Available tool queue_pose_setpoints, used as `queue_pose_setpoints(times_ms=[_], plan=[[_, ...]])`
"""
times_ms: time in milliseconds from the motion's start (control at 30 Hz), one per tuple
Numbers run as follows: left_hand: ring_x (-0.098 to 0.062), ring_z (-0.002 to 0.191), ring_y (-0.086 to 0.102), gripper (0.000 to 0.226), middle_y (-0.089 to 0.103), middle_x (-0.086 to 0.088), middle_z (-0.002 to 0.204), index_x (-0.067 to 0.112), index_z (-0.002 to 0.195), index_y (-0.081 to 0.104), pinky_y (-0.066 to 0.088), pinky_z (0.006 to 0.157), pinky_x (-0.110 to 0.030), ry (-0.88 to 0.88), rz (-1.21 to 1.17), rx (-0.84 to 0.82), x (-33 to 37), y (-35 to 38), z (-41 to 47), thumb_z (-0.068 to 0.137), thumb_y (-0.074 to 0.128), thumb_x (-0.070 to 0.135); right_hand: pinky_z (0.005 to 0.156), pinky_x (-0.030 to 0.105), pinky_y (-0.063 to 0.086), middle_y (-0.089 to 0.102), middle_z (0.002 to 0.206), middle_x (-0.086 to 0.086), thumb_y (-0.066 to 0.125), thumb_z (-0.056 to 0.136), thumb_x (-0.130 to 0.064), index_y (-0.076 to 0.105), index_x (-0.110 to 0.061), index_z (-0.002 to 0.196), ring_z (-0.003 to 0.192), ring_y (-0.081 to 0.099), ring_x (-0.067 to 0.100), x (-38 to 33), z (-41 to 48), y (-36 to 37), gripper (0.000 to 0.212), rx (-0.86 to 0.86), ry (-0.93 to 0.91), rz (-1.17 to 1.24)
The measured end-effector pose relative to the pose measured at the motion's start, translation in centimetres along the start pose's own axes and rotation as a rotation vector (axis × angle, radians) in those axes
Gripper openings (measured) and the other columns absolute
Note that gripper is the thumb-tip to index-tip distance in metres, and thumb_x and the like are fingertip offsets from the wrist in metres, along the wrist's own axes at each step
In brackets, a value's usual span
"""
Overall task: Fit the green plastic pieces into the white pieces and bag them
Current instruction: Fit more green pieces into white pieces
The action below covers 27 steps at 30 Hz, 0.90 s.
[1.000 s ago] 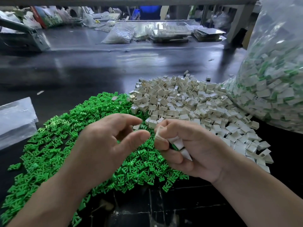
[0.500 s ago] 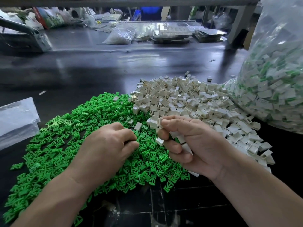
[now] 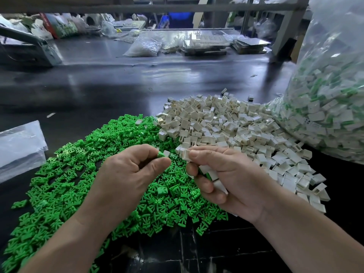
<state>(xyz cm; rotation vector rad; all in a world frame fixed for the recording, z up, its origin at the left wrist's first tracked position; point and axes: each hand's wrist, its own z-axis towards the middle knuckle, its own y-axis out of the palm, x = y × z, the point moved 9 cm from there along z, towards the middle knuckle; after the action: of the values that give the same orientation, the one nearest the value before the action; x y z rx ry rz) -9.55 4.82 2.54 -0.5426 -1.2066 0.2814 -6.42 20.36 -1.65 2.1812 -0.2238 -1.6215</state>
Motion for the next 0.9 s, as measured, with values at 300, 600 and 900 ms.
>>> queue_pose_setpoints(times_ms=[300, 600, 900], plan=[[-0.019, 0.068, 0.068, 0.025, 0.073, -0.011, 0.078, 0.022, 0.089, 0.08, 0.054, 0.06, -0.02, -0.126, -0.552, -0.04, -0.4, 1.2, 0.0, 0.069, 0.073, 0.036, 0.034, 0.017, 0.029, 0.059, 0.076, 0.007, 0.067, 0.093, -0.017, 0.074, -0.015, 0.088, 0.046, 0.045, 0.011, 0.0, -0.1, 0.3, 0.008, -0.002, -0.015, -0.041], [-0.026, 0.075, 0.073, 0.008, 0.074, -0.014, 0.083, 0.023, 0.088, 0.073, 0.057, 0.057, -0.027, -0.162, -0.67, -0.085, -0.8, 2.0, -0.1, 0.08, 0.075, 0.024, 0.033, 0.016, 0.031, 0.059, 0.073, 0.005, 0.074, 0.081, -0.027, 0.07, -0.018, 0.083, 0.043, 0.045, 0.01, -0.3, -0.3, 0.9, 0.01, -0.036, -0.066, -0.085], [-0.02, 0.064, 0.062, 0.019, 0.064, -0.006, 0.071, 0.019, 0.085, 0.07, 0.051, 0.057, -0.026, -0.119, -0.63, -0.076, -0.7, 2.6, -0.4, 0.08, 0.071, 0.038, 0.034, 0.017, 0.032, 0.058, 0.07, 0.001, 0.066, 0.096, -0.025, 0.072, -0.024, 0.084, 0.043, 0.046, 0.011, -0.9, -0.5, 0.9, 0.014, 0.021, -0.133, -0.261]])
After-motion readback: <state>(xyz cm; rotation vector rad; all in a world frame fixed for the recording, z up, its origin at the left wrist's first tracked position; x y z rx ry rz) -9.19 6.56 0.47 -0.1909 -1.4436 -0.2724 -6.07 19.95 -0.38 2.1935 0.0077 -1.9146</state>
